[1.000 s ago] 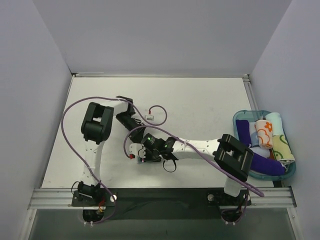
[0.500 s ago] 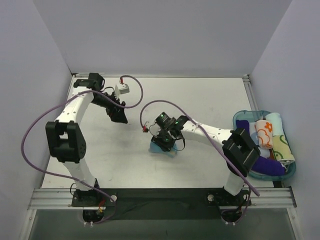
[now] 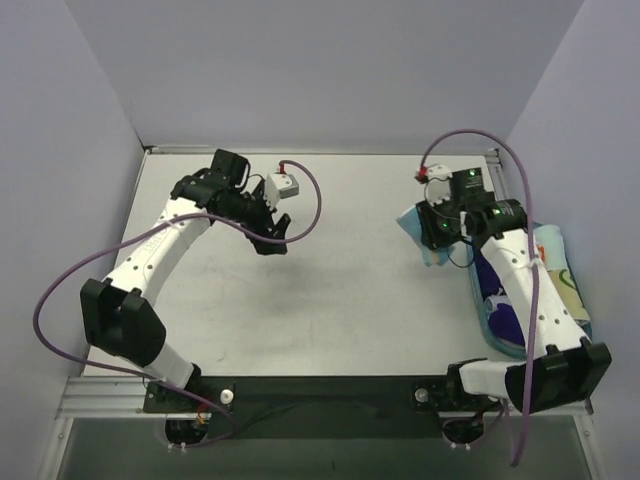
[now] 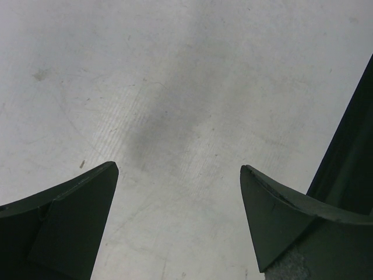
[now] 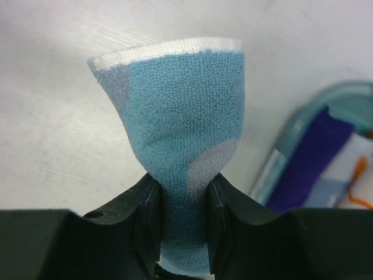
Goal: Roll the towels
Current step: Place the rolled towel into the container
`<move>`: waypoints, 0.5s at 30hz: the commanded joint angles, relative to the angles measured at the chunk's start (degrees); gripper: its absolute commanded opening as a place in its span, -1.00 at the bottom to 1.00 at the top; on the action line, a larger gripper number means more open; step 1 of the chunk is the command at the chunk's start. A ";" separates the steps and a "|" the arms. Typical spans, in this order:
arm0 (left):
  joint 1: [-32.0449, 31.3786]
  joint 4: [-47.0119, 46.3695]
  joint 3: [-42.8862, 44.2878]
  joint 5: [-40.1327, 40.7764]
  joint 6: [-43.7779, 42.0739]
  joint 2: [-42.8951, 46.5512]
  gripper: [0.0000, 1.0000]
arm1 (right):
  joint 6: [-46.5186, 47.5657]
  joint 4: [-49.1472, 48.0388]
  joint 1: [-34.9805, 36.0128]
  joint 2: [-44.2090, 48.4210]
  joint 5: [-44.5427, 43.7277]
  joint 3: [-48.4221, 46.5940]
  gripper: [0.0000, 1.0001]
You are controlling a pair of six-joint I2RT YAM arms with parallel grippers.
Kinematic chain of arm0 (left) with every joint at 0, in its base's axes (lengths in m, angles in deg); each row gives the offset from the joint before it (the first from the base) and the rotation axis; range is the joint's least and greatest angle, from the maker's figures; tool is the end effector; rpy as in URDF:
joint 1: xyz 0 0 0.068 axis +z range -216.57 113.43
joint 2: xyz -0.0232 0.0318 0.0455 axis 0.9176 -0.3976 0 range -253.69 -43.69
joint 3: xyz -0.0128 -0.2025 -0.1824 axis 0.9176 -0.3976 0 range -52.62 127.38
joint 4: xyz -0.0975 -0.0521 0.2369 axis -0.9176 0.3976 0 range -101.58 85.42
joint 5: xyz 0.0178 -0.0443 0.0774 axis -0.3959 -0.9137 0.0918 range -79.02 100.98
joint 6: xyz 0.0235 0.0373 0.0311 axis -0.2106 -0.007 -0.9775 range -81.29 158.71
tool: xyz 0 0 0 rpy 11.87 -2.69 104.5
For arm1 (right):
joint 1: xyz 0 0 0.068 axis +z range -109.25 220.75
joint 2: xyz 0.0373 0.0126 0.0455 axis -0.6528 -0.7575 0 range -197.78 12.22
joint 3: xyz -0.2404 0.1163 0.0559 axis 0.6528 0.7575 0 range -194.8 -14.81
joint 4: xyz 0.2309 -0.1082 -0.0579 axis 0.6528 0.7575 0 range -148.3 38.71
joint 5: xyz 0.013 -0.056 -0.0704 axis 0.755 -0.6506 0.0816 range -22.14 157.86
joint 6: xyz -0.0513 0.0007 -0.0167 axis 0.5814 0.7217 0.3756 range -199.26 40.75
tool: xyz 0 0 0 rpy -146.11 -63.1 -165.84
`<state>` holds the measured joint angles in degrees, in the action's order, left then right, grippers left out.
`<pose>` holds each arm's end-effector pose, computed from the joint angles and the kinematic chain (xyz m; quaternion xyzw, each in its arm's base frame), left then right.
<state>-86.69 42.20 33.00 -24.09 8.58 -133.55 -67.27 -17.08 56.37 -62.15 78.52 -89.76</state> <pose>0.2960 -0.1302 0.3318 0.4644 0.7947 -0.2656 0.2869 0.2640 0.0805 0.3593 -0.2535 0.8693 0.0975 0.4129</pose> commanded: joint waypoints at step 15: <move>-2.38 4.05 9.21 7.73 18.97 -4.27 0.95 | 7.87 2.84 -38.90 2.31 -3.89 9.91 -1.00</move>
<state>-88.66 43.69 38.79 -18.71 25.39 -137.60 -61.39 -10.75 19.87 -57.99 73.80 -81.35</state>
